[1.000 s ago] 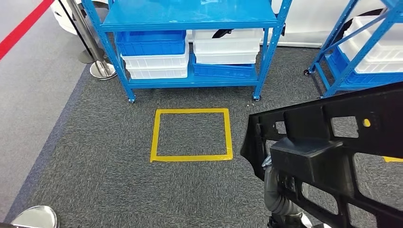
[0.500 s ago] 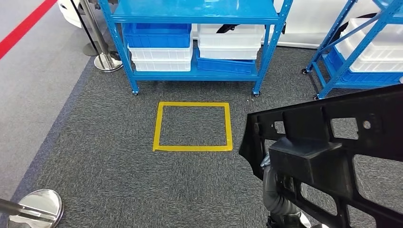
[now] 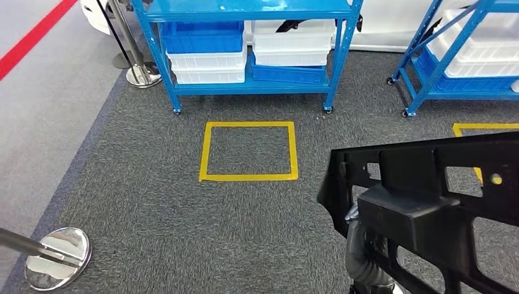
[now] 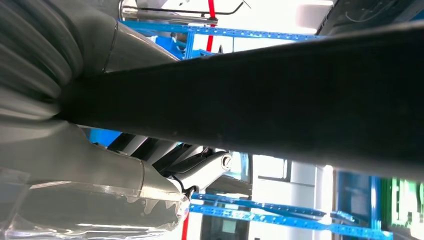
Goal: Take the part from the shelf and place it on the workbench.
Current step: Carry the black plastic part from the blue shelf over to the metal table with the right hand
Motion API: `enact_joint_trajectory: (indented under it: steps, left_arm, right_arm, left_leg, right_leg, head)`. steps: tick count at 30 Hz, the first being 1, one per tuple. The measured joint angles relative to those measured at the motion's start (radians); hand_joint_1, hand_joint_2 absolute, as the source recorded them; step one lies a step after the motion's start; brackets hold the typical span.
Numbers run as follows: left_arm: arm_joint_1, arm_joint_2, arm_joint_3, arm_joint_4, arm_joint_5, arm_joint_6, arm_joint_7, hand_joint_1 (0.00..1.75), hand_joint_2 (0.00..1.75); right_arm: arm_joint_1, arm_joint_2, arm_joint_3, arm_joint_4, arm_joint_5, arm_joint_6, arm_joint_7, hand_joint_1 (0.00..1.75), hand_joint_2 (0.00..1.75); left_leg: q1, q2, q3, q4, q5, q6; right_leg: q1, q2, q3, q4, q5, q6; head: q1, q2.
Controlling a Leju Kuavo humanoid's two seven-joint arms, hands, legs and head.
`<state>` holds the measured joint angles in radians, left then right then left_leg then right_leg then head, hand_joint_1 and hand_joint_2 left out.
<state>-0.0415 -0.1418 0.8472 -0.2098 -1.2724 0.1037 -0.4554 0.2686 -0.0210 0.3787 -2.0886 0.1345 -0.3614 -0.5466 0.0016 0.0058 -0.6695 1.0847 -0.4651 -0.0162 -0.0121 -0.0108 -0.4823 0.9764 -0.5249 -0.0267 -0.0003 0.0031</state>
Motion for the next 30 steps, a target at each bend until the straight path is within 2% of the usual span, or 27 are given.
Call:
enact_joint_trajectory:
  steps: [1,2,3,4,5,6,7,8,9,10,11,13,14,15,17,18,19,20,21,23,24,25,27,28,30]
  left_arm:
    - [0.001,0.0,0.0,0.0,-0.002,0.004,0.0,0.0,1.75]
    - [0.001,0.001,0.0,0.0,-0.004,0.009,0.003,0.0,1.75]
    - [0.001,0.002,0.0,0.0,-0.005,0.015,0.01,0.0,1.75]
    - [0.002,0.002,0.001,0.0,-0.004,0.02,0.02,0.0,1.75]
    - [0.002,0.003,0.001,0.0,-0.003,0.023,0.033,0.0,1.75]
    - [0.001,0.004,0.002,0.0,-0.003,0.026,0.045,0.0,1.75]
    - [0.001,0.005,0.003,0.0,-0.002,0.027,0.053,0.0,1.75]
    - [0.001,0.007,0.003,0.0,-0.003,0.028,0.058,0.0,1.75]
    - [0.0,0.008,0.003,0.0,-0.004,0.029,0.061,0.0,1.75]
    - [-0.001,0.008,0.003,0.0,-0.004,0.03,0.063,0.0,1.75]
    - [-0.002,0.009,0.003,0.0,-0.005,0.031,0.063,0.0,1.75]
    - [-0.001,0.008,0.004,0.0,-0.007,0.031,0.064,0.0,1.75]
    - [0.0,0.007,0.004,0.0,-0.008,0.031,0.064,0.0,1.75]
    - [0.001,0.006,0.004,0.001,-0.009,0.031,0.065,0.0,1.75]
    - [0.002,0.006,0.004,0.001,-0.012,0.031,0.066,0.0,1.75]
    - [0.002,0.007,0.004,0.001,-0.013,0.03,0.066,0.0,1.75]
    - [0.002,0.007,0.004,0.001,-0.015,0.03,0.066,0.0,1.75]
    - [0.002,0.007,0.004,0.001,-0.016,0.03,0.066,0.0,1.75]
    - [0.002,0.007,0.004,0.001,-0.016,0.029,0.066,0.0,1.75]
    - [0.003,0.007,0.004,0.001,-0.018,0.028,0.065,0.0,1.75]
    - [0.003,0.007,0.004,0.001,-0.018,0.028,0.064,0.0,1.75]
    - [0.003,0.007,0.004,0.001,-0.019,0.028,0.064,0.0,1.75]
    - [0.002,0.007,0.004,0.001,-0.019,0.028,0.062,0.0,1.75]
    - [0.0,0.007,0.004,0.001,-0.019,0.028,0.062,0.0,1.75]
    - [0.0,0.007,0.004,0.001,-0.019,0.028,0.061,0.0,1.75]
  right_arm:
    - [0.004,0.002,0.0,0.0,0.0,-0.004,0.0,1.75,1.75]
    - [0.007,0.003,0.001,0.0,0.0,-0.008,0.0,1.75,1.75]
    - [0.01,0.004,0.001,0.0,0.0,-0.011,0.0,1.75,1.75]
    - [0.012,0.004,0.001,0.0,0.0,-0.015,0.0,1.75,1.75]
    - [0.013,0.004,0.002,0.0,0.002,-0.021,-0.001,1.75,1.75]
    - [0.014,0.004,0.002,0.0,0.006,-0.029,-0.003,1.75,1.75]
    - [0.014,0.005,0.002,0.0,0.014,-0.041,-0.007,1.75,1.75]
    - [0.015,0.007,0.002,0.0,0.026,-0.057,-0.015,1.75,1.75]
    - [0.015,0.009,0.001,0.0,0.04,-0.076,-0.024,1.75,1.75]
    - [0.016,0.012,0.0,-0.002,0.054,-0.095,-0.032,1.75,1.75]
    - [0.018,0.014,0.0,-0.004,0.066,-0.112,-0.039,1.75,1.75]
    - [0.022,0.018,-0.003,-0.009,0.081,-0.135,-0.046,1.75,1.75]
    - [0.025,0.019,-0.004,-0.012,0.086,-0.144,-0.049,1.75,1.75]
    - [0.028,0.02,-0.006,-0.013,0.092,-0.151,-0.05,1.75,1.75]
    - [0.033,0.022,-0.008,-0.014,0.104,-0.167,-0.053,1.75,1.75]
    - [0.035,0.022,-0.008,-0.014,0.109,-0.173,-0.053,1.75,1.75]
    - [0.037,0.022,-0.008,-0.014,0.112,-0.177,-0.052,1.75,1.75]
    - [0.039,0.022,-0.008,-0.014,0.115,-0.181,-0.052,1.75,1.75]
    - [0.04,0.022,-0.008,-0.014,0.116,-0.184,-0.051,1.75,1.75]
    - [0.04,0.022,-0.008,-0.014,0.117,-0.188,-0.05,1.75,1.75]
    - [0.041,0.022,-0.008,-0.014,0.118,-0.189,-0.05,1.75,1.75]
    - [0.042,0.022,-0.008,-0.014,0.119,-0.189,-0.049,1.75,1.75]
    - [0.046,0.023,-0.009,-0.014,0.12,-0.189,-0.048,1.75,1.75]
    - [0.048,0.023,-0.01,-0.015,0.12,-0.19,-0.048,1.75,1.75]
    - [0.049,0.024,-0.011,-0.016,0.121,-0.19,-0.048,1.75,1.75]
  left_leg:
    - [0.001,0.0,-0.012,0.056,-0.055,-0.004]
    - [0.002,-0.001,-0.022,0.117,-0.098,-0.008]
    - [0.003,-0.001,-0.028,0.176,-0.113,-0.01]
    - [0.003,-0.001,-0.026,0.217,-0.1,-0.012]
    - [0.003,-0.001,-0.01,0.226,-0.065,-0.011]
    - [0.003,-0.001,0.02,0.208,-0.026,-0.009]
    - [0.002,-0.001,0.067,0.152,-0.006,-0.004]
    - [0.001,-0.002,0.13,0.068,-0.011,0.002]
    - [-0.001,-0.002,0.185,-0.014,-0.036,0.007]
    - [-0.004,-0.002,0.226,-0.077,-0.061,0.013]
    - [-0.006,-0.001,0.246,-0.115,-0.078,0.018]
    - [-0.004,0.005,0.242,-0.128,-0.072,0.031]
    - [-0.002,0.011,0.237,-0.13,-0.064,0.039]
    - [0.0,0.018,0.23,-0.133,-0.055,0.046]
    - [-0.001,0.032,0.21,-0.129,-0.044,0.054]
    - [-0.002,0.039,0.201,-0.126,-0.04,0.054]
    - [-0.002,0.047,0.193,-0.121,-0.037,0.054]
    - [-0.002,0.055,0.186,-0.116,-0.036,0.053]
    - [-0.001,0.063,0.182,-0.111,-0.036,0.05]
    - [-0.003,0.077,0.177,-0.095,-0.041,0.042]
    - [-0.005,0.084,0.174,-0.087,-0.043,0.036]
    - [-0.008,0.09,0.172,-0.081,-0.046,0.03]
    - [-0.009,0.106,0.17,-0.078,-0.046,0.02]
    - [-0.008,0.105,0.169,-0.075,-0.05,0.015]
    - [-0.002,0.067,0.149,-0.028,-0.089,0.004]
  right_leg:
    - [0.001,-0.001,-0.015,0.0,0.011,-0.005]
    - [0.002,-0.001,-0.029,0.0,0.021,-0.007]
    - [0.002,-0.001,-0.045,0.002,0.033,-0.006]
    - [0.003,-0.001,-0.061,0.004,0.045,-0.005]
    - [0.003,-0.001,-0.078,0.008,0.055,-0.003]
    - [0.003,-0.001,-0.095,0.013,0.065,-0.001]
    - [0.003,-0.001,-0.109,0.018,0.073,0.002]
    - [0.004,0.0,-0.119,0.025,0.08,0.006]
    - [0.006,-0.001,-0.124,0.03,0.085,0.011]
    - [0.007,-0.001,-0.128,0.034,0.091,0.016]
    - [0.007,-0.001,-0.13,0.035,0.098,0.022]
    - [0.006,0.001,-0.135,0.038,0.104,0.034]
    - [0.005,0.004,-0.144,0.055,0.089,0.039]
    - [0.004,0.007,-0.161,0.092,0.059,0.043]
    - [-0.001,0.009,-0.211,0.22,-0.026,0.05]
    - [-0.002,0.009,-0.231,0.28,-0.055,0.054]
    - [-0.004,0.008,-0.235,0.312,-0.066,0.057]
    - [-0.006,0.007,-0.219,0.304,-0.057,0.059]
    - [-0.008,0.002,-0.182,0.256,-0.034,0.06]
    - [-0.007,-0.032,-0.095,0.121,0.01,0.057]
    - [-0.004,-0.046,-0.07,0.075,0.019,0.052]
    - [-0.001,-0.055,-0.061,0.053,0.02,0.046]
    - [0.002,-0.04,-0.068,0.049,0.022,0.032]
    - [0.001,-0.031,-0.071,0.047,0.026,0.025]
    - [-0.003,-0.012,-0.077,0.042,0.035,0.01]
  head:
    - [-0.002,0.0]
    - [-0.004,0.0]
    - [-0.004,0.0]
    - [-0.004,0.0]
    - [-0.004,0.0]
    - [-0.004,0.0]
    - [-0.004,0.0]
    - [-0.004,0.0]
    - [-0.004,0.0]
    - [-0.003,0.0]
    - [-0.003,0.0]
    - [-0.002,0.0]
    - [-0.001,0.0]
    - [0.001,0.0]
    - [0.005,0.0]
    - [0.006,0.0]
    - [0.006,0.0]
    - [0.006,0.0]
    - [0.006,0.0]
    - [0.006,0.0]
    - [0.006,0.0]
    - [0.005,0.0]
    - [0.003,0.0]
    - [0.003,0.0]
    - [-0.001,0.0]
